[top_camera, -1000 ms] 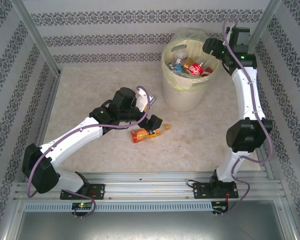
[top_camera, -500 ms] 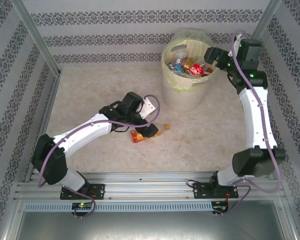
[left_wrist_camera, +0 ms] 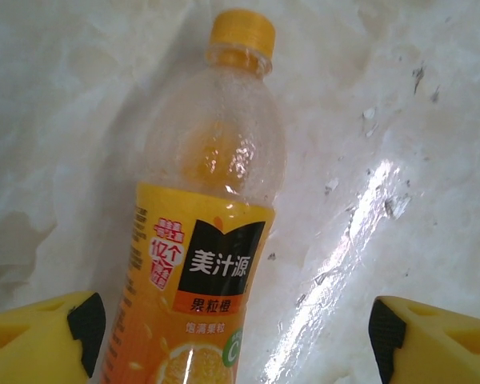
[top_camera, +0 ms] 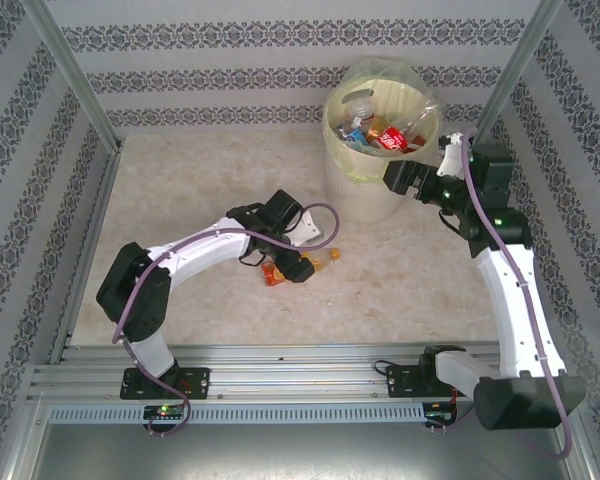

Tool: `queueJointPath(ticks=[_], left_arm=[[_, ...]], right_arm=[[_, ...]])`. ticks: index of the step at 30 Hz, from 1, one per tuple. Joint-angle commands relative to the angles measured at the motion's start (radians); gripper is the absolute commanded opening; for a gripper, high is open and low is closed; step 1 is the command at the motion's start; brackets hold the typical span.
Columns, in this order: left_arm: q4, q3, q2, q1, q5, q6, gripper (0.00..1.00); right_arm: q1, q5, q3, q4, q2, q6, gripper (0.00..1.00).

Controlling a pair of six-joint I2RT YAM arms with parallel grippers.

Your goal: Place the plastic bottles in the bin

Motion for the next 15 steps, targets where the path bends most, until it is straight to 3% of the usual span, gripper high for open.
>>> queueJointPath(ticks=[1, 6, 13, 15], left_arm=[[-0.066, 0.030, 0.035, -0.023, -0.061, 0.025, 0.85], [-0.069, 0.037, 0.073, -0.031, -0.089, 0.006, 0.75], [-0.065, 0.030, 0.113, -0.048, -0.136, -0.002, 0.74], [-0.062, 0.030, 0.120, -0.053, -0.143, -0.009, 0.69]], right_arm=[[0.007, -0.075, -0.035, 0.008, -0.075, 0.007, 0.98], [0.007, -0.047, -0.068, -0.043, -0.159, 0.009, 0.98], [-0.001, -0.028, -0.120, -0.030, -0.209, 0.040, 0.98], [-0.002, -0.029, -0.122, -0.028, -0.211, 0.046, 0.98]])
